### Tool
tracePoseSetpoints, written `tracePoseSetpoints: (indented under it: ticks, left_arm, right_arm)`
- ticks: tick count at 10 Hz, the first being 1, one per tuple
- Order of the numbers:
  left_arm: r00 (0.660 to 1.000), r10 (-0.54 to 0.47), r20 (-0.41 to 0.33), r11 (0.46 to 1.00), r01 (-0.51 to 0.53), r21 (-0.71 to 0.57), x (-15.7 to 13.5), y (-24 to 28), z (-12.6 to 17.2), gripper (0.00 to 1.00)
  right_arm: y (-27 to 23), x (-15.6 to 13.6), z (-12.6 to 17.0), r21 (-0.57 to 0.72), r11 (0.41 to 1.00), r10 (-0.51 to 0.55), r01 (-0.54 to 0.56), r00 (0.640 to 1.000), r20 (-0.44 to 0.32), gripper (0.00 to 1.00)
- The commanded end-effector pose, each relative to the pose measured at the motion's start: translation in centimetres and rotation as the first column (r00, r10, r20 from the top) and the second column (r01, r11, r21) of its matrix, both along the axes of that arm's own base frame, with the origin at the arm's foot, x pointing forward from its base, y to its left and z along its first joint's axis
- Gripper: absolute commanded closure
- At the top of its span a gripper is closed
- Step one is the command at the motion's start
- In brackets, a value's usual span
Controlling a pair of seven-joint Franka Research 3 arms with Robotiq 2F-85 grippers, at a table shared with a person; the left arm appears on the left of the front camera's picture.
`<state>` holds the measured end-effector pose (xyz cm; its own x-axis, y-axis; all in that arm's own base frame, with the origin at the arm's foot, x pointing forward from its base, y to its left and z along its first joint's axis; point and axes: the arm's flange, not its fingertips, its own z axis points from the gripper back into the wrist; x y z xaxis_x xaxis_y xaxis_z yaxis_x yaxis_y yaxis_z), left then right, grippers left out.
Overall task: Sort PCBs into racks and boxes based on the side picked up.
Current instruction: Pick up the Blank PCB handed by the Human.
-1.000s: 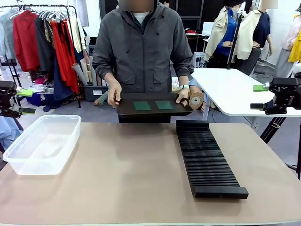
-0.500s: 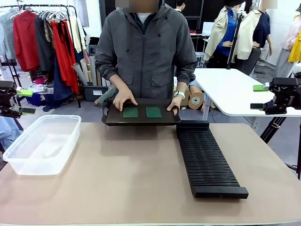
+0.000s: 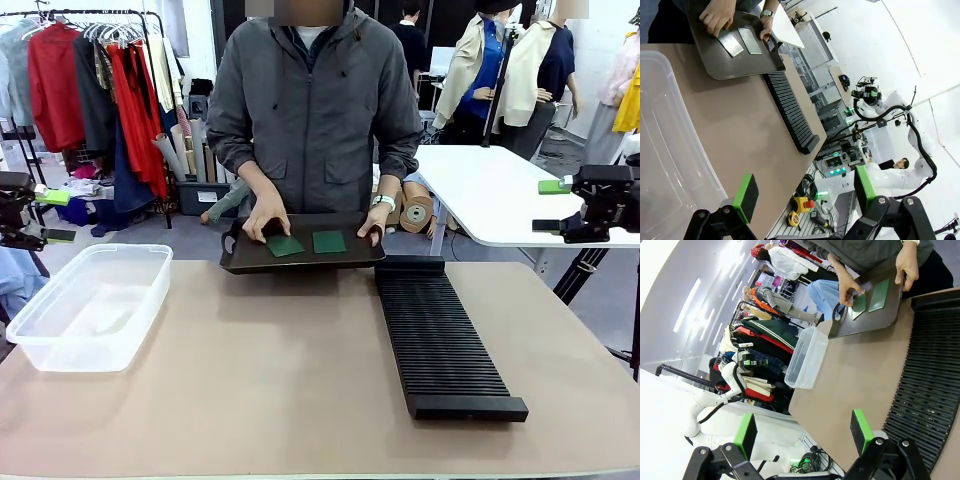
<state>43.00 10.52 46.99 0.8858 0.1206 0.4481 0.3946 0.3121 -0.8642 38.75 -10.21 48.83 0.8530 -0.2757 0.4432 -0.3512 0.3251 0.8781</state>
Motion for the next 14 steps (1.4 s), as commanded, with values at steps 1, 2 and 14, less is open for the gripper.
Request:
tracePoseSetpoints:
  ticks: [1, 2, 14]
  left_arm:
    - [1.0, 0.005, -0.006, 1.0, -0.005, -0.001, -0.02, 0.04, 0.04, 0.0]
    - [1.0, 0.005, -0.006, 1.0, -0.005, -0.001, -0.02, 0.04, 0.04, 0.0]
    - [1.0, 0.005, -0.006, 1.0, -0.005, -0.001, -0.02, 0.04, 0.04, 0.0]
  right_arm:
    - [0.07, 0.0, 0.15, 0.003, 1.0, 0.001, -0.001, 1.0, 0.005, 0.0]
    - [0.07, 0.0, 0.15, 0.003, 1.0, 0.001, -0.001, 1.0, 0.005, 0.0]
    - [0.07, 0.0, 0.15, 0.003, 1.0, 0.001, -0.001, 1.0, 0.005, 0.0]
